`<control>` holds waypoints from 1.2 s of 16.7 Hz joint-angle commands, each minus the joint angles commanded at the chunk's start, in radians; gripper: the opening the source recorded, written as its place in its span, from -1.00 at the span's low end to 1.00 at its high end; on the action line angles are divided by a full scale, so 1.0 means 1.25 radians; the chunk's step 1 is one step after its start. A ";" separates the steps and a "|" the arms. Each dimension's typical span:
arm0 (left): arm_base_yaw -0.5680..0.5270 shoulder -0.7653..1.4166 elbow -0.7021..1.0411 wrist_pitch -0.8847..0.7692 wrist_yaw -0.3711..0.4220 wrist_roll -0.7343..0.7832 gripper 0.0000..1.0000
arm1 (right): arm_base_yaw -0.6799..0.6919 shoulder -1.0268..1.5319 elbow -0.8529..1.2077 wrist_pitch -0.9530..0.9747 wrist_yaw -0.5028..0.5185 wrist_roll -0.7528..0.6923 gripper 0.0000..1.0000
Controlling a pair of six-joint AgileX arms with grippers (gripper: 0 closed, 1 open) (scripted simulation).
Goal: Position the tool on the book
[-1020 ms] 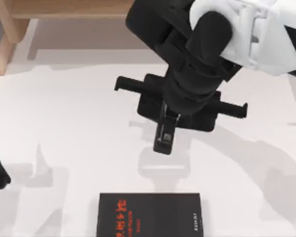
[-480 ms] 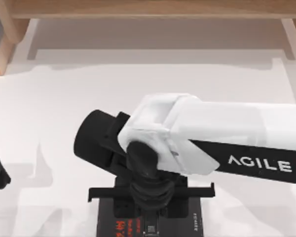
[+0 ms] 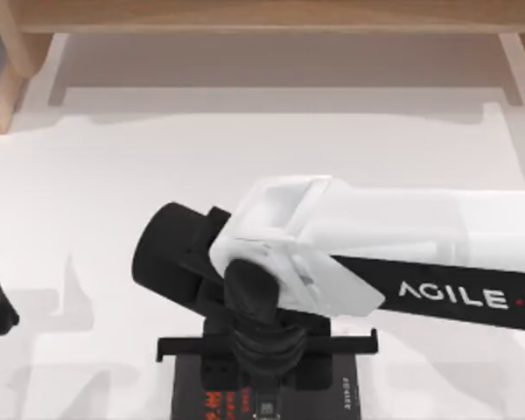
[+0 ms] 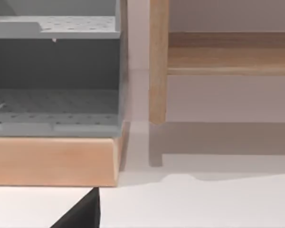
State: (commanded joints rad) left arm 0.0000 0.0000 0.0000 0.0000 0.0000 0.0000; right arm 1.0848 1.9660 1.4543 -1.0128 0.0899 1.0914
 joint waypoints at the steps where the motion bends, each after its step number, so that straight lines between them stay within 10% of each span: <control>1: 0.000 0.000 0.000 0.000 0.000 0.000 1.00 | 0.000 0.006 -0.011 0.017 0.000 -0.001 -1.00; 7: 0.000 0.000 0.000 0.000 0.000 0.000 1.00 | 0.000 0.022 -0.038 0.059 0.000 -0.003 -1.00; 20: 0.000 0.000 0.000 0.000 0.000 0.000 1.00 | 0.000 0.022 -0.038 0.059 0.000 -0.003 0.96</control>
State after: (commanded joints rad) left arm 0.0000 0.0000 0.0000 0.0000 0.0000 0.0000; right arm 1.0845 1.9933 1.4063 -0.9392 0.0903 1.0881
